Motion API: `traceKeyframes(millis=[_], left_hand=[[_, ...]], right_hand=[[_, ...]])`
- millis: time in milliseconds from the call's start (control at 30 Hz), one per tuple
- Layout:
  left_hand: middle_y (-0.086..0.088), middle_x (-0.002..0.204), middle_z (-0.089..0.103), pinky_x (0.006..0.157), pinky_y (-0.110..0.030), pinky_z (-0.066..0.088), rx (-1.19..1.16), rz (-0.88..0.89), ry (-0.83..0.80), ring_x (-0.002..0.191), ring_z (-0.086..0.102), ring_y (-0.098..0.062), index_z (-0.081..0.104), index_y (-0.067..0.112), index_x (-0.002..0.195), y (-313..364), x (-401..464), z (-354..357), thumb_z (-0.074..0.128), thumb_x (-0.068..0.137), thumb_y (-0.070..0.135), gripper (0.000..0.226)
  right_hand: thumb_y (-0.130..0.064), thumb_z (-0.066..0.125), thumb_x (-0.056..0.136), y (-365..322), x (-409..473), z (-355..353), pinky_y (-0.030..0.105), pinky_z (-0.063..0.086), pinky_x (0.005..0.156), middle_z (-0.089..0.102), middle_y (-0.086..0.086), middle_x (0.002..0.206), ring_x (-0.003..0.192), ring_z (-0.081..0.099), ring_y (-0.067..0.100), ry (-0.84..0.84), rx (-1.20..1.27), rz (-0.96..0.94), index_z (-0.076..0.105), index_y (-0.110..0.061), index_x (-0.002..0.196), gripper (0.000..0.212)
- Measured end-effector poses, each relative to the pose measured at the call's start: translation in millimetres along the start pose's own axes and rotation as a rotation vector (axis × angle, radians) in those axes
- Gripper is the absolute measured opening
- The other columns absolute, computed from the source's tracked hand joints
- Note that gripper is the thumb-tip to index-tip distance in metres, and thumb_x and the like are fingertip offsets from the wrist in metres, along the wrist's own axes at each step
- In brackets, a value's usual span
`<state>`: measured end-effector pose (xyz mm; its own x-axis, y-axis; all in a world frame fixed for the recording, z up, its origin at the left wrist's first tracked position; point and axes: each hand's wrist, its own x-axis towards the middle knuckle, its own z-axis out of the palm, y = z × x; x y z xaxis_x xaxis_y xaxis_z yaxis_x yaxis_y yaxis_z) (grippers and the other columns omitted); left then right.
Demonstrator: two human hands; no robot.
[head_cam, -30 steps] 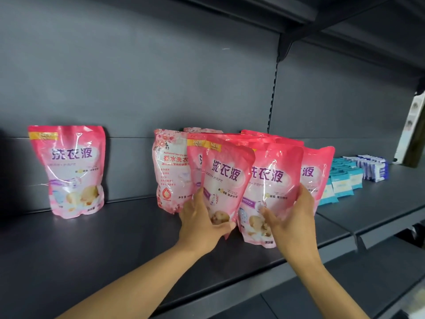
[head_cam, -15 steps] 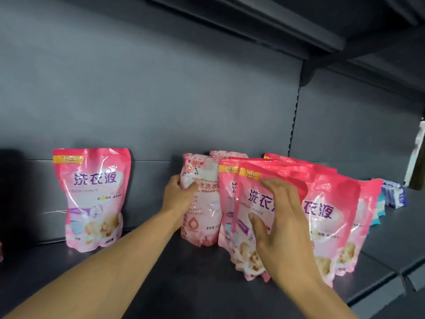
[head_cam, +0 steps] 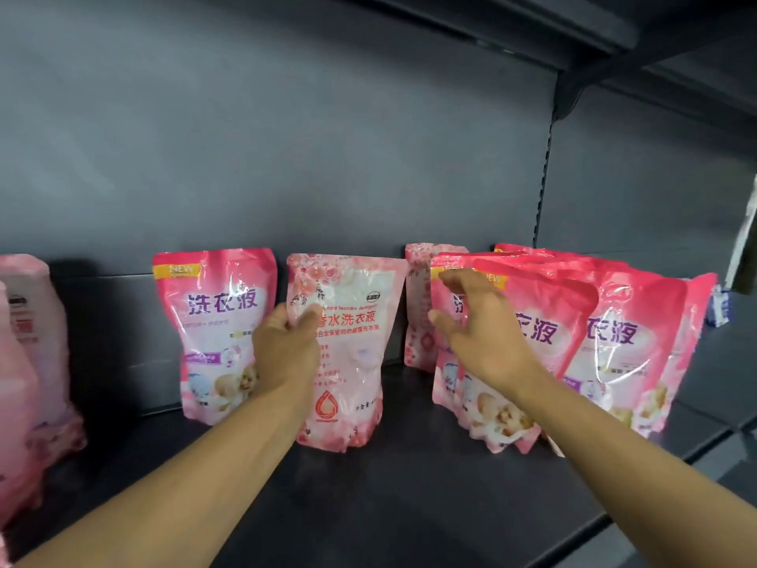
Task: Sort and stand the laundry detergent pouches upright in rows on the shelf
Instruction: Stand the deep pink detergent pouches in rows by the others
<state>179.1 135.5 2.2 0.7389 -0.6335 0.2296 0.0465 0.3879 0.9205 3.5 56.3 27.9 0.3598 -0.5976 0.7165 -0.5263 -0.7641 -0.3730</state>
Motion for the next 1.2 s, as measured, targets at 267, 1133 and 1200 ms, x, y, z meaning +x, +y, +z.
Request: traceKeyframes(millis=[267,1133,1200], left_hand=[[0.003,0.092,0.073,0.069,-0.032,0.056,-0.088,0.059,0.116,0.083,0.071,-0.016,0.067,0.022,0.088,15.4,-8.3,-42.1,0.056,0.094,0.015,0.015],[0.007,0.076,0.075,0.053,-0.026,0.055,0.006,0.071,0.118,0.070,0.073,-0.014,0.070,0.021,0.087,-10.1,11.1,-37.5,0.065,0.085,0.016,0.007],[0.003,0.083,0.075,0.062,-0.031,0.056,-0.006,0.062,0.124,0.075,0.073,-0.018,0.070,0.020,0.089,-9.5,9.1,-37.8,0.065,0.085,0.016,0.007]], right_hand=[[0.009,0.053,0.078,-5.8,74.7,31.1,0.037,0.048,0.087,0.059,0.019,0.117,0.104,0.057,0.035,-0.064,-0.193,-0.111,0.057,0.001,0.113,0.036],[-0.009,0.073,0.080,24.8,185.5,27.2,0.029,0.049,0.078,0.067,0.010,0.105,0.099,0.062,0.027,-0.540,-0.446,0.006,0.068,-0.005,0.098,0.019],[-0.004,0.075,0.075,21.7,184.8,26.1,0.025,0.048,0.066,0.067,0.007,0.087,0.083,0.062,0.022,-0.544,-0.294,0.007,0.066,-0.014,0.077,0.013]])
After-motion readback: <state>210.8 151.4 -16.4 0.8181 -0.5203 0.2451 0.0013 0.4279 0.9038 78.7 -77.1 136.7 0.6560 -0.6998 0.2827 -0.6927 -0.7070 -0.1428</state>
